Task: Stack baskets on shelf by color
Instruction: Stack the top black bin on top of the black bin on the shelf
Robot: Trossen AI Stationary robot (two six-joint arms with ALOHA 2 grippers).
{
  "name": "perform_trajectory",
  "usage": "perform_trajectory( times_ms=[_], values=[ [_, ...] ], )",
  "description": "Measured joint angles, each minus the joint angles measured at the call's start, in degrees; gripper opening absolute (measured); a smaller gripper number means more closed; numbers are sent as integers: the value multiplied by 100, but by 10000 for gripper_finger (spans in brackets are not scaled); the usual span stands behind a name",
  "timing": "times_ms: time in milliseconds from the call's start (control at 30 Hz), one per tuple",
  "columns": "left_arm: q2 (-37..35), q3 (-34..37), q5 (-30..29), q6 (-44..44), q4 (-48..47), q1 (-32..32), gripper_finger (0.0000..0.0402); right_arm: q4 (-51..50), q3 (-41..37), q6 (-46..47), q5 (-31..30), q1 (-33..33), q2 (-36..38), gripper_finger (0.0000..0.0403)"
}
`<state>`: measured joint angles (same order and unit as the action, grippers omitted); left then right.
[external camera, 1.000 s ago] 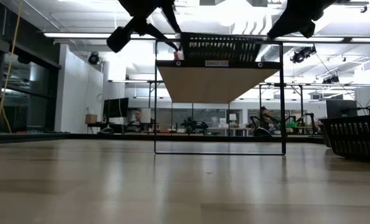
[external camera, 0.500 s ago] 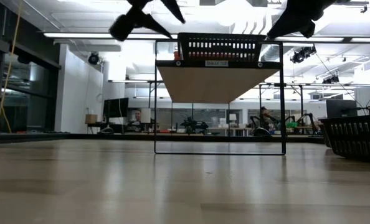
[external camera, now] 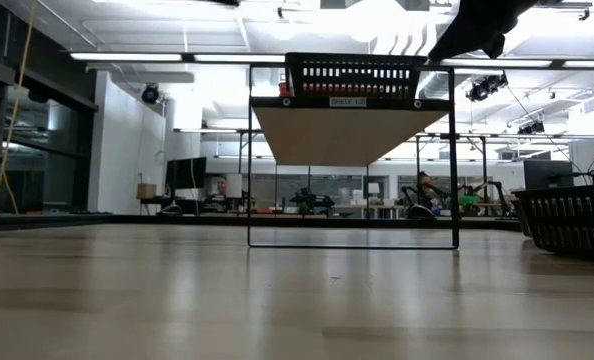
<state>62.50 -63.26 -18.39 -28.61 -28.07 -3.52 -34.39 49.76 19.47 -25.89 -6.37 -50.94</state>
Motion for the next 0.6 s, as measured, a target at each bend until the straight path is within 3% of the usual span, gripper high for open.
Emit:
perform_trajectory(
  times_ms=[100,200,333,467,600],
  values=[
    [-569,865,1096,584,576,-571,167,-15,0,119,-79,0,2,11],
    [-1030,2006,1718,863,1741,-933,156,-176,14,400,-135,99,2,33],
    [-1407,3568,1942,1276,3946,-1205,140,-1280,335,1175,4,480,-87,84],
    [-1455,4750,1966,2172,6154,-1256,108,-2690,625,2341,784,836,-350,134],
    [-1455,5429,1783,2761,7218,-1178,44,-3777,630,3156,1554,931,-710,162]
  ],
)
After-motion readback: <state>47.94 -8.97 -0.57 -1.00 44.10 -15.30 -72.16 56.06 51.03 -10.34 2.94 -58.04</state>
